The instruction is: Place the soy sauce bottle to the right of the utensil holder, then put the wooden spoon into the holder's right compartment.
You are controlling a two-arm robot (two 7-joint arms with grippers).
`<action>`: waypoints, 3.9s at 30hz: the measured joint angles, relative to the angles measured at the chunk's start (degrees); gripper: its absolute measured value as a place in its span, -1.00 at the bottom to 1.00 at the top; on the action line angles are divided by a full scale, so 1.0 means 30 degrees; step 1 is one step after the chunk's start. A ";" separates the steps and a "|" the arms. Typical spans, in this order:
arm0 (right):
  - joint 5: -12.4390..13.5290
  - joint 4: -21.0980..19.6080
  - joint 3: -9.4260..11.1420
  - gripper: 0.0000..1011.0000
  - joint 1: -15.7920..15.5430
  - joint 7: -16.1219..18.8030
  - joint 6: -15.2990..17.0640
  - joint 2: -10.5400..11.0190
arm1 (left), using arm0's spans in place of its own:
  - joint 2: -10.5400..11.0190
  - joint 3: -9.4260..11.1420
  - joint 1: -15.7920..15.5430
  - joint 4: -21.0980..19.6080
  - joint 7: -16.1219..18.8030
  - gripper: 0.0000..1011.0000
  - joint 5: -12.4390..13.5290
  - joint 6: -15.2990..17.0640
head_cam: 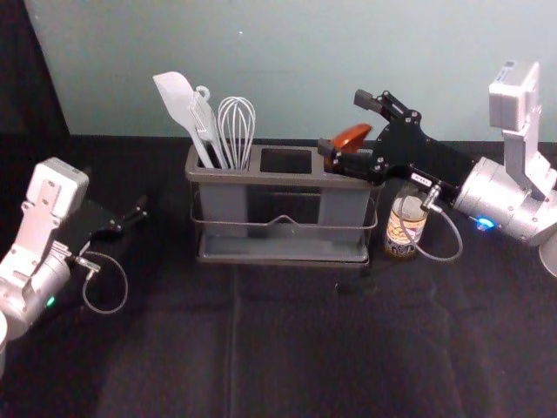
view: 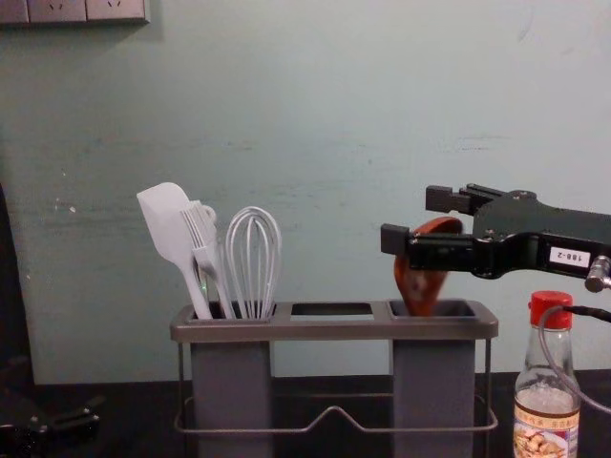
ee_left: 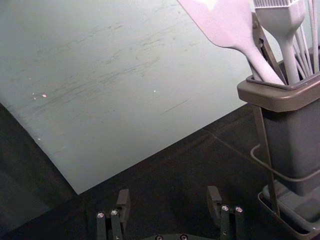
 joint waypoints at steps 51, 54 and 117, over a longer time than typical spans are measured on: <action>-0.0410 -1.1590 0.5701 0.99 -0.8224 -0.9952 0.8961 0.1395 | 0.0001 0.0000 0.0000 0.0000 0.0000 0.99 0.0000 0.0000; -0.0530 -1.1682 0.6209 0.99 -0.9129 -1.0326 0.8266 0.1034 | 0.0001 0.0002 0.0000 0.0000 0.0000 0.99 0.0000 0.0000; -0.2930 -0.7702 0.6635 0.99 -1.2923 -1.0225 0.2448 -0.2159 | 0.0001 0.0000 0.0000 0.0000 0.0000 0.99 0.0000 0.0000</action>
